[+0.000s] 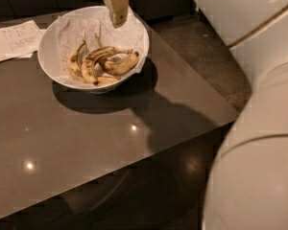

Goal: Pick banana from white bowl

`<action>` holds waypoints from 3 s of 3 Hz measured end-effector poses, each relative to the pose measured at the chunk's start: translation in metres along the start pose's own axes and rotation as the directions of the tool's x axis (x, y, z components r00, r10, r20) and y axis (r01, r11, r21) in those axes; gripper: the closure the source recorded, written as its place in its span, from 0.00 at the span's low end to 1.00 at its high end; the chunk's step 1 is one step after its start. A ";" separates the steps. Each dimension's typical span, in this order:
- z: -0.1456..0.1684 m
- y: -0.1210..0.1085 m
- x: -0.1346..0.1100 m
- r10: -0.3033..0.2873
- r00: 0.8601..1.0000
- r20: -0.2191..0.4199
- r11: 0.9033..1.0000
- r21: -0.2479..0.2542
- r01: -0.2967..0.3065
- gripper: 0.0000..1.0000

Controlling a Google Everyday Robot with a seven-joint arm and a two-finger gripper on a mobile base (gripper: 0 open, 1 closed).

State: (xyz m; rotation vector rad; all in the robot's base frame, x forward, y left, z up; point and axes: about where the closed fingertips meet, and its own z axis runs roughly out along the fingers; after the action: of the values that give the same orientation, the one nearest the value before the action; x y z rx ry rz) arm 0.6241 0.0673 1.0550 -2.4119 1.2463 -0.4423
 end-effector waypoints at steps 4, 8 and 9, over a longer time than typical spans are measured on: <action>0.089 -0.002 -0.031 -0.048 0.992 0.117 0.988 -0.140 0.065 0.41; 0.138 0.011 -0.039 -0.065 0.986 0.152 0.969 -0.227 0.099 0.42; 0.148 0.015 -0.037 -0.054 0.986 0.160 0.965 -0.246 0.093 0.40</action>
Offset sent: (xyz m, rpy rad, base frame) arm 0.0124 0.0268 -0.0624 -0.0624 0.1954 0.0795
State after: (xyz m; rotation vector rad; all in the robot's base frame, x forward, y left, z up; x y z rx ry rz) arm 0.6585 0.1183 0.9147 -2.6540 1.2120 -0.1215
